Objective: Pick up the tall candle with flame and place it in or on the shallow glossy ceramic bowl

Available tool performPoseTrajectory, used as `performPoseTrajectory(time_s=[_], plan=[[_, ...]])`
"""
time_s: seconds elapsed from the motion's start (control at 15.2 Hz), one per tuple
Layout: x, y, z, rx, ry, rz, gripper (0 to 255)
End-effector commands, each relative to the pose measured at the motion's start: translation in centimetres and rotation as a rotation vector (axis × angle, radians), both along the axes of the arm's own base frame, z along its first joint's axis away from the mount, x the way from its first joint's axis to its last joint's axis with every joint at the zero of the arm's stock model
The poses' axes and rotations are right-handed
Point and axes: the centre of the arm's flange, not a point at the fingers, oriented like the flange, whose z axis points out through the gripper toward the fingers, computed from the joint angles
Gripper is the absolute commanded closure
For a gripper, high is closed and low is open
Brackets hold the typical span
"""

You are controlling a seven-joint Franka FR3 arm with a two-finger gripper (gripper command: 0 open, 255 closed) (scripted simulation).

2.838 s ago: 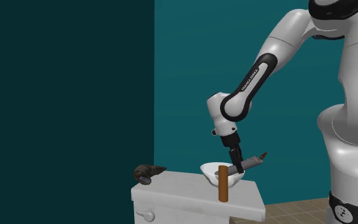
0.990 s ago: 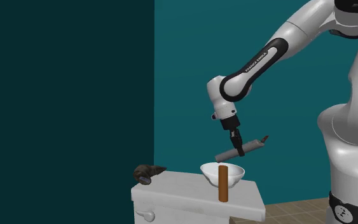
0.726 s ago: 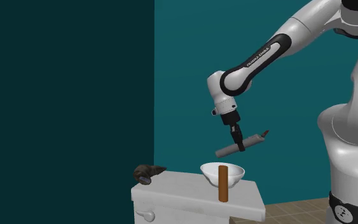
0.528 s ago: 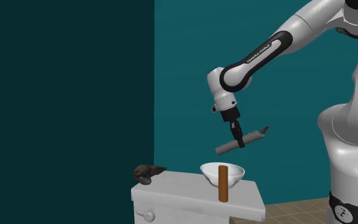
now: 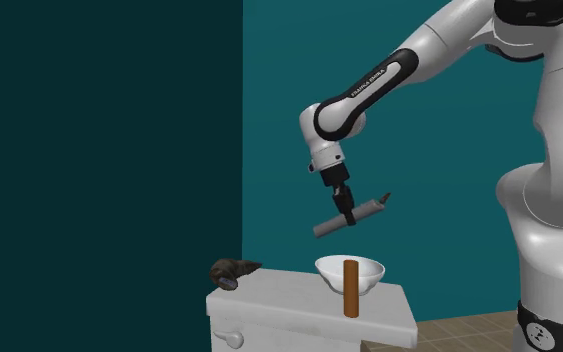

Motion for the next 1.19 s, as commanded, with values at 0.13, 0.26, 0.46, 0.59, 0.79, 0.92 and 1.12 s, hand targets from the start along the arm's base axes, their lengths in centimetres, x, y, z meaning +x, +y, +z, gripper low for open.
performPoseTrajectory(time_s=[0.13,0.26,0.46,0.59,0.79,0.92,1.12], plan=[[1.0,-0.6,-1.5,0.0,0.0,0.0,255],[1.0,-0.6,-2.6,0.0,0.0,0.0,255],[1.0,-0.6,-4.2,0.0,0.0,0.0,255],[1.0,-0.6,-5.2,0.0,0.0,0.0,255],[1.0,-0.6,-6.8,0.0,0.0,0.0,255],[1.0,-0.6,-7.3,0.0,0.0,0.0,255],[1.0,-0.6,-7.3,0.0,0.0,0.0,255]])
